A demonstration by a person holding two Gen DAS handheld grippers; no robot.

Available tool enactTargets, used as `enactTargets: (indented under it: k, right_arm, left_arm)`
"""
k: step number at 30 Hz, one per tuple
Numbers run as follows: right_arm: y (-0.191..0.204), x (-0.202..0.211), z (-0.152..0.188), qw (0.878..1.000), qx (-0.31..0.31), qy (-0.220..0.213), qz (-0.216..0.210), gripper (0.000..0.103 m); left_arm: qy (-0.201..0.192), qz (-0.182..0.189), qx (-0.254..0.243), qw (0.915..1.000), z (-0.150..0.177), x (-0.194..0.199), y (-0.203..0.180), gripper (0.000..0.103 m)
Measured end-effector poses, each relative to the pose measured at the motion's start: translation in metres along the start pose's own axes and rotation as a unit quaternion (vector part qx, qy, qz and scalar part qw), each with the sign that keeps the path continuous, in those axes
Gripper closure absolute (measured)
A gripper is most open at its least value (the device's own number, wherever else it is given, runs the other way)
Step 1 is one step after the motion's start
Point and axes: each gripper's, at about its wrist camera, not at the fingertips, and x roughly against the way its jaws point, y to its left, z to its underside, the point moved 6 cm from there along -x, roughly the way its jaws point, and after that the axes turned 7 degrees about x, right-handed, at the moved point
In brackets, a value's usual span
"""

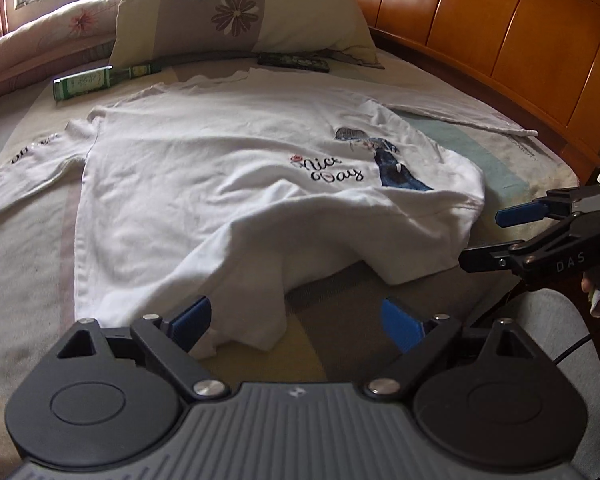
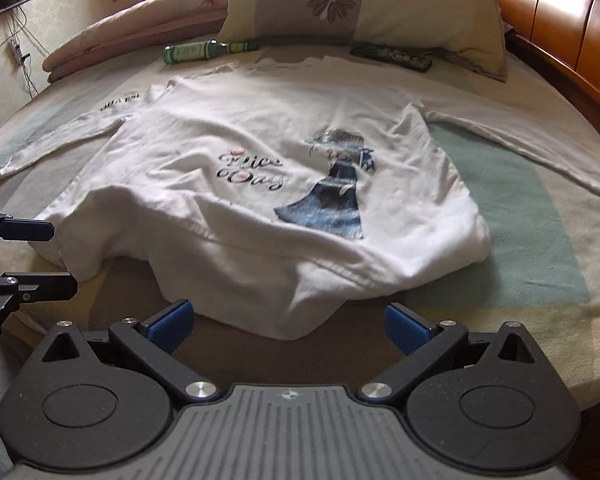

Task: Fold clothes
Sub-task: 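Grasp the hem with both grippers and lift it toward the collar, then lay the lifted hem over the shirt body and release both grippers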

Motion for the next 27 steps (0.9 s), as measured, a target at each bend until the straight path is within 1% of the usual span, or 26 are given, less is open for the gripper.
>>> enactTargets:
  k: [3,6,8,10,13,16,18,21,24,27]
  right_arm:
    - [0.01,-0.004,0.001,1.0,-0.001,0.007,-0.005,0.0]
    - [0.017,-0.011,-0.001,1.0,-0.001,0.019,-0.02,0.0]
    - [0.018,-0.022,0.0,0.999,-0.003,0.032,-0.022,0.0]
    - [0.017,-0.028,-0.003,0.999,0.001,0.03,-0.013,0.0]
    - [0.007,-0.036,-0.019,1.0,0.008,0.026,-0.001,0.0]
    - [-0.008,-0.038,-0.048,1.0,0.005,0.004,-0.003,0.0]
    - [-0.018,-0.044,-0.067,1.0,0.005,-0.01,-0.006,0.0]
    - [-0.027,-0.066,-0.093,1.0,0.006,-0.02,-0.007,0.0]
    - [-0.038,-0.092,-0.112,1.0,0.001,-0.026,0.003,0.0]
    - [-0.044,-0.108,-0.123,1.0,-0.023,-0.021,-0.005,0.0]
  left_arm:
    - [0.005,0.006,0.013,0.9999,0.007,-0.004,0.007,0.011]
    - [0.011,0.013,0.017,0.9997,0.01,-0.009,0.011,0.011]
    - [0.013,0.018,0.016,0.9996,0.007,-0.012,0.014,0.011]
    - [0.016,0.017,0.018,0.9996,0.001,-0.017,0.02,0.011]
    - [0.013,0.007,0.034,0.9993,-0.019,-0.024,0.037,0.011]
    - [0.0,-0.006,0.022,0.9997,-0.044,-0.032,0.051,0.011]
    - [-0.001,-0.025,0.006,0.9997,-0.06,-0.043,0.061,0.011]
    - [0.003,-0.042,0.005,0.9991,-0.081,-0.066,0.077,0.011]
    - [0.0,-0.056,0.002,0.9984,-0.096,-0.084,0.085,0.011]
    - [-0.003,-0.054,0.0,0.9985,-0.103,-0.088,0.083,0.011]
